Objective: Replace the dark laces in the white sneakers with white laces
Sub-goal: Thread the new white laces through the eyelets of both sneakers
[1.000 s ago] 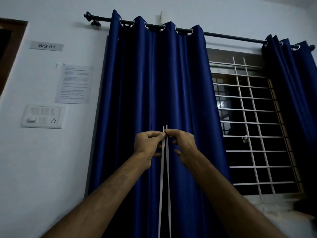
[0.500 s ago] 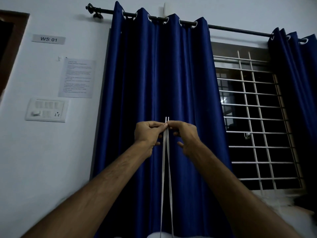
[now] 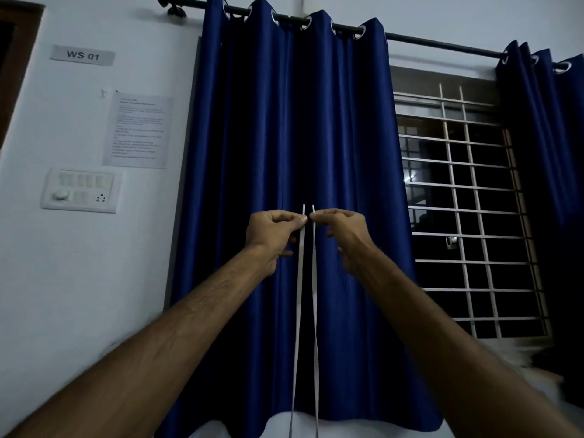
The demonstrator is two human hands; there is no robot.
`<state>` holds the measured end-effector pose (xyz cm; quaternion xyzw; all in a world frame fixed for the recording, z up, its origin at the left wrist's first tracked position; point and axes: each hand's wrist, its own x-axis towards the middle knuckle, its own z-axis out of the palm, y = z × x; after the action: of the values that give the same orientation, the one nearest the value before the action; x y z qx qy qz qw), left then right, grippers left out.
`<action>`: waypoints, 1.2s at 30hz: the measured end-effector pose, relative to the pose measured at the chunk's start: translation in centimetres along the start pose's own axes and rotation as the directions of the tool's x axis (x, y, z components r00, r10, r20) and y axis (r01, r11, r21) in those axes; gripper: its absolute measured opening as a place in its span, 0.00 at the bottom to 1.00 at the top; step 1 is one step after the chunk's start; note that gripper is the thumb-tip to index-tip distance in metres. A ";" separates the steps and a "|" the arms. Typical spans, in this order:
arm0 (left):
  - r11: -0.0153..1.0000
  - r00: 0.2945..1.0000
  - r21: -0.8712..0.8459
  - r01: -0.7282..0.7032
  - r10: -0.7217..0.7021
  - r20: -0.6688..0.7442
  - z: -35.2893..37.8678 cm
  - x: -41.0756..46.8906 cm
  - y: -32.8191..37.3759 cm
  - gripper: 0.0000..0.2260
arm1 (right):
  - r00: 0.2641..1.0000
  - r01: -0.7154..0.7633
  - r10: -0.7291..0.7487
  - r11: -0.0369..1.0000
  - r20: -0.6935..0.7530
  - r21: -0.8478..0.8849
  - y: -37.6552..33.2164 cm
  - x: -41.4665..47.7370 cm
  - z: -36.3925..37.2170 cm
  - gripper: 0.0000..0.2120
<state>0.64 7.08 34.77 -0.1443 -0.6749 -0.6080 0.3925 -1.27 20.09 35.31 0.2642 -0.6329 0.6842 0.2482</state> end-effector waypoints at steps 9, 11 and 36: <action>1.000 1.000 0.006 0.029 -0.029 0.001 -0.8 0.2 -0.9 0.02 | 0.998 -0.056 0.055 0.998 0.037 0.030 -0.1 -0.4 0.3 0.01; 0.998 1.000 0.064 0.016 -0.015 -0.022 -1.7 -0.2 -1.8 0.03 | 0.994 -0.101 0.100 0.993 0.032 0.053 0.5 -0.5 0.0 0.01; 0.555 0.814 0.803 0.218 -0.558 0.164 -5.2 -28.5 -29.8 0.15 | 0.671 -0.548 0.701 0.689 0.243 -0.475 35.9 -25.4 -2.4 0.09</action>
<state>0.99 3.72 -6.65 0.0667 -0.9436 -0.3011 0.1204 -6.88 19.58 -8.36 0.1121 -0.8364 0.5274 -0.0990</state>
